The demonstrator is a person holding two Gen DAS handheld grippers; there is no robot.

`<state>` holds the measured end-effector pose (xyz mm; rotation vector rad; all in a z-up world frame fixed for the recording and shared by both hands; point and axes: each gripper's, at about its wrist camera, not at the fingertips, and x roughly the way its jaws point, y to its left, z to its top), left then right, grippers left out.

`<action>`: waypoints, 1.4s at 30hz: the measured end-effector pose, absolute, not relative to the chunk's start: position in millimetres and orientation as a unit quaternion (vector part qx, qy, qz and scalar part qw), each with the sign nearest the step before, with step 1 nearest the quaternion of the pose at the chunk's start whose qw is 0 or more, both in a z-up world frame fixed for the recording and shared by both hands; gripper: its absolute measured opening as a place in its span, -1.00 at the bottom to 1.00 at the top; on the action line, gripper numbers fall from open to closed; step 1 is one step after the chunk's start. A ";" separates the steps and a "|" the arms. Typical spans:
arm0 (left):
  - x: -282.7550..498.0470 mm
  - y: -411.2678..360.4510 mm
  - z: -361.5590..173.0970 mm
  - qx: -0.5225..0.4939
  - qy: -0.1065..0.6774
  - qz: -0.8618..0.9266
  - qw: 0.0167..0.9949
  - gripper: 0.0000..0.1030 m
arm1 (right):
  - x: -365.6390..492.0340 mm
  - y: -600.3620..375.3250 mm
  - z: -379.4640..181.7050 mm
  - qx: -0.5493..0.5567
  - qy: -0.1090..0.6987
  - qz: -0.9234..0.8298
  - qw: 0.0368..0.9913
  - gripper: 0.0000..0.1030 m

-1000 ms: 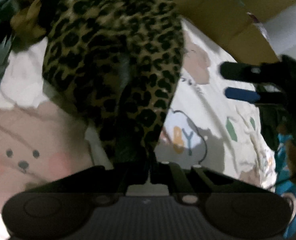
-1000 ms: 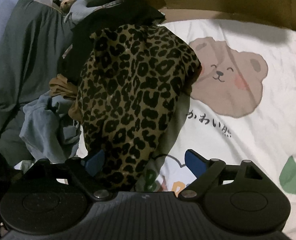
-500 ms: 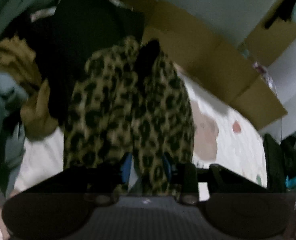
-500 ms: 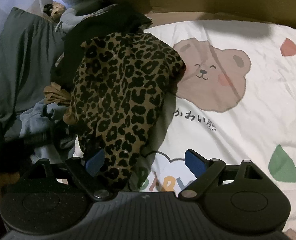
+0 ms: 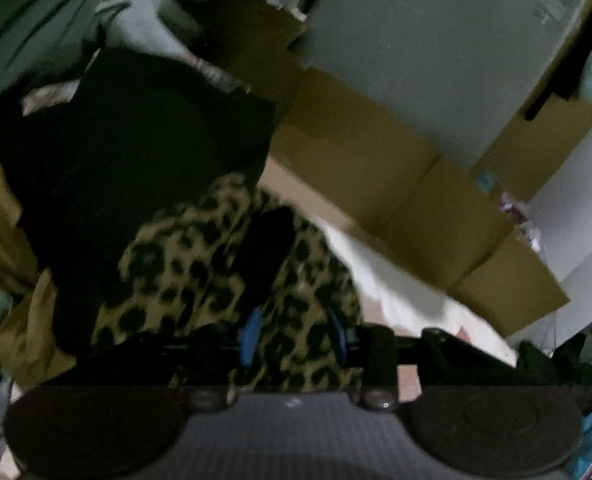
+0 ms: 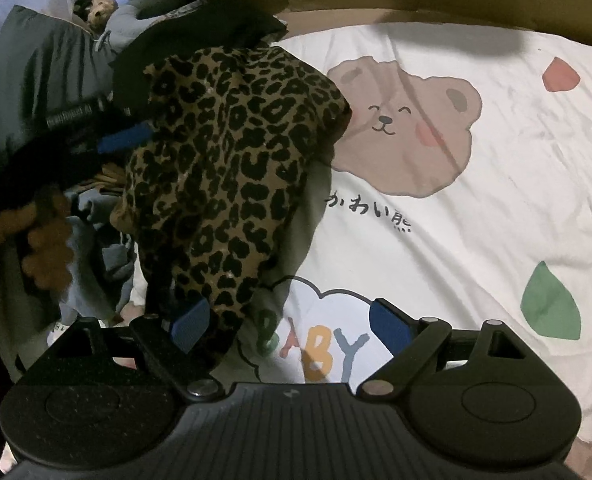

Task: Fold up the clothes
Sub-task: 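Lift the leopard-print garment with the left gripper off the pile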

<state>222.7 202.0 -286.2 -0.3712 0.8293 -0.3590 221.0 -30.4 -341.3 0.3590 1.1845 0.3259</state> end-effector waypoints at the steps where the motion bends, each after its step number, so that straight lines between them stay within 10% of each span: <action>1: 225.9 201.6 -285.9 -0.183 0.397 -0.174 0.883 -0.25 | 221.3 -31.1 -340.9 0.166 0.553 0.150 0.802 0.74; 27: 287.5 205.1 -294.7 -0.293 0.394 -0.122 0.863 -0.41 | 223.9 -54.0 -325.1 0.155 0.533 0.137 0.821 0.74; 30: 289.9 209.5 -301.6 -0.308 0.397 -0.115 0.857 -0.95 | 222.6 -56.0 -324.6 0.155 0.534 0.136 0.820 0.74; 42: 265.3 185.2 -275.3 -0.210 0.360 -0.199 0.887 -0.98 | 226.4 -68.4 -320.7 0.187 0.528 0.125 0.819 0.74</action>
